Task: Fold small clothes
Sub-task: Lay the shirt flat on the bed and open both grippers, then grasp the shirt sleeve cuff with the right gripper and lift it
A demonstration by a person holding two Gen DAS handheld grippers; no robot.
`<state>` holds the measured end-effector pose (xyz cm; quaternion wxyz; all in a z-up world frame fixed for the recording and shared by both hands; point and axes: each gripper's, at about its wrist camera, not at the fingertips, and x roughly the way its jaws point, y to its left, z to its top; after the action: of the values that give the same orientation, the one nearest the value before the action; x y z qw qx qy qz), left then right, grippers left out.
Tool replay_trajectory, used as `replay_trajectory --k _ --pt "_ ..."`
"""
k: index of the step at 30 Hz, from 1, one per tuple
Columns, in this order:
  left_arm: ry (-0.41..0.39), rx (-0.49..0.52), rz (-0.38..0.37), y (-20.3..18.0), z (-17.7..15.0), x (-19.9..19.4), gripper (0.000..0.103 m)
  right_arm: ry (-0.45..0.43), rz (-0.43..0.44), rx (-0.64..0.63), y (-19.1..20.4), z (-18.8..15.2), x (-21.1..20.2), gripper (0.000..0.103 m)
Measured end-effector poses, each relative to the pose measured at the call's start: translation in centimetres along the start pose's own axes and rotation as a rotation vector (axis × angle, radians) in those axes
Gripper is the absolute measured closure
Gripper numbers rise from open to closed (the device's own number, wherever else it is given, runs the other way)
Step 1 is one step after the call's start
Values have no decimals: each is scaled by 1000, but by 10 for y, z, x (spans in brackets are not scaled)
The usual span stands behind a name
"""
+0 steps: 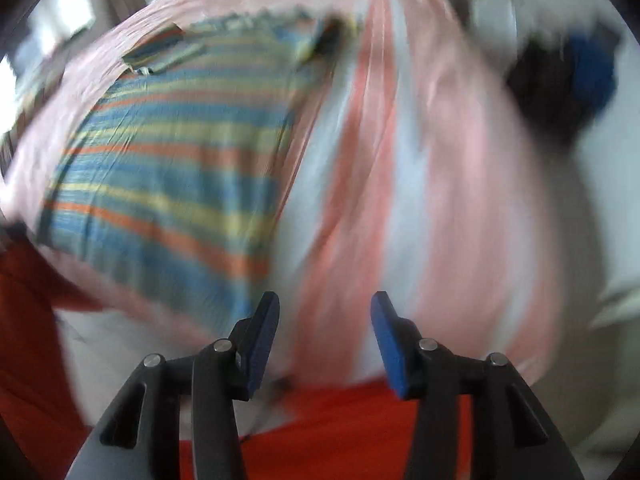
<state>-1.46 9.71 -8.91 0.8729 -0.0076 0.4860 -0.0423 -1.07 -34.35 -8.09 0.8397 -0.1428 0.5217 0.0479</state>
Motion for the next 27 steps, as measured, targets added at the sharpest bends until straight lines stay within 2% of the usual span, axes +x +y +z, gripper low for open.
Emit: replay_trajectory --k 2,4,6,9,11,13,15,16,17,19,22,26,27 --pt "-82 -63 48 9 18 0 17 -99 -11 -101 3 43 -5 55" --pt "-176 -127 96 21 32 6 17 -199 39 -223 16 88 4 49" --pt "-226 -179 176 30 38 22 17 -230 77 -325 32 120 27 48" --pt "-211 -229 237 47 26 44 17 -203 100 -435 60 164 82 48" --pt "-153 -239 261 56 17 58 17 -167 88 -476 75 185 125 49" --pt "-110 -264 251 68 15 64 17 -135 49 -470 80 200 160 50" --pt "-116 -289 255 76 16 63 17 -127 56 -394 68 212 180 53" --pt "-115 -296 260 80 18 63 17 -118 80 -325 58 218 187 79" --pt "-108 -299 262 83 20 66 17 -99 98 -217 39 224 193 101" --pt "-92 -300 260 76 19 69 17 -132 122 -40 -3 226 184 100" --pt "-87 -304 249 78 20 73 17 -189 92 179 -82 221 163 100" --pt "-85 -307 253 74 18 72 17 -194 15 508 -206 183 143 100" --pt "-84 -306 255 73 19 72 17 -182 3 541 -218 175 142 100"
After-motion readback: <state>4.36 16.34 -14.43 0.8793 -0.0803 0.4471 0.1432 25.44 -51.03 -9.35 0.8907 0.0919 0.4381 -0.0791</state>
